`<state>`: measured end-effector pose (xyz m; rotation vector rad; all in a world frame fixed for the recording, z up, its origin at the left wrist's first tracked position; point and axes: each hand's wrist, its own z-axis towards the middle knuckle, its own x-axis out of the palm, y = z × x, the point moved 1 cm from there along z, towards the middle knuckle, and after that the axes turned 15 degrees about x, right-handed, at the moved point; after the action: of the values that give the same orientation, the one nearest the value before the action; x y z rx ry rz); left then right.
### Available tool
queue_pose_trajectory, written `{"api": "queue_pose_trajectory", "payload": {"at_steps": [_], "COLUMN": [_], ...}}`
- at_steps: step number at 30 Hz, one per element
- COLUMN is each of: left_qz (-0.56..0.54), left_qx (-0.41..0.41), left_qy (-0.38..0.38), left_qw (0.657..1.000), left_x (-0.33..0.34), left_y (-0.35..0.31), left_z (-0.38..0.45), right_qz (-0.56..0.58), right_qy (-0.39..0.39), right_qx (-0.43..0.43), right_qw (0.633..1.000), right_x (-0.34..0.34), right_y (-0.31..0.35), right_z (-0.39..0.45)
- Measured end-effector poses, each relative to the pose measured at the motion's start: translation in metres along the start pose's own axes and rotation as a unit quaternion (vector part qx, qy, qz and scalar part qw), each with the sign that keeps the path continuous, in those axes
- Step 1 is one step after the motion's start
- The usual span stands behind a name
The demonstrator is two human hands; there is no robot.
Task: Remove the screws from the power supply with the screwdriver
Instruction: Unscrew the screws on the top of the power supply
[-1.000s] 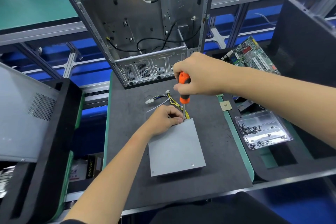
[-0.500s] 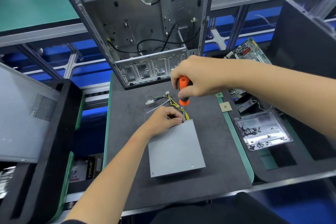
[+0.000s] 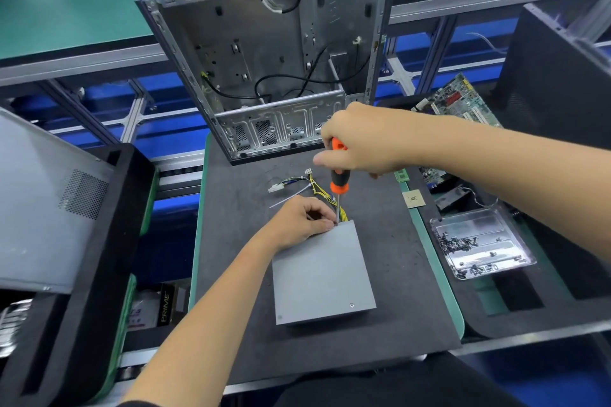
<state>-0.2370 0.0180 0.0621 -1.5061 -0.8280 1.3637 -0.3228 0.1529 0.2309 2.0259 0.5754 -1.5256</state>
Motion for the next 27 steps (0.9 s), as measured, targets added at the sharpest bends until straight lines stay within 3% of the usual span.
{"api": "queue_pose_trajectory", "payload": {"at_steps": [12,18,21,24,27], "left_qz": [0.012,0.012,0.008,-0.003,-0.005], "left_qx": [0.018,0.023,0.021,0.012,0.005], "left_qy": [0.002,0.01,0.011,0.017,0.025], "left_qw": [1.0,1.0,1.0,1.0,1.0], "left_x": [0.002,0.0,0.0,0.001,0.0], "left_y": [0.0,-0.002,-0.003,-0.005,-0.005], "left_z": [0.0,0.001,0.0,0.0,0.001], "right_qz": [0.082,-0.025,-0.025,-0.032,-0.111], "right_qy": [-0.084,0.12,0.17,0.109,0.053], "right_qx": [0.114,-0.063,-0.093,-0.062,-0.055], "right_qw": [0.987,0.99,0.981,0.992,0.991], "right_x": [0.009,-0.013,-0.017,-0.009,-0.002], "right_y": [0.008,0.009,0.007,0.006,0.005], "right_z": [-0.009,-0.006,-0.008,-0.004,0.0]}}
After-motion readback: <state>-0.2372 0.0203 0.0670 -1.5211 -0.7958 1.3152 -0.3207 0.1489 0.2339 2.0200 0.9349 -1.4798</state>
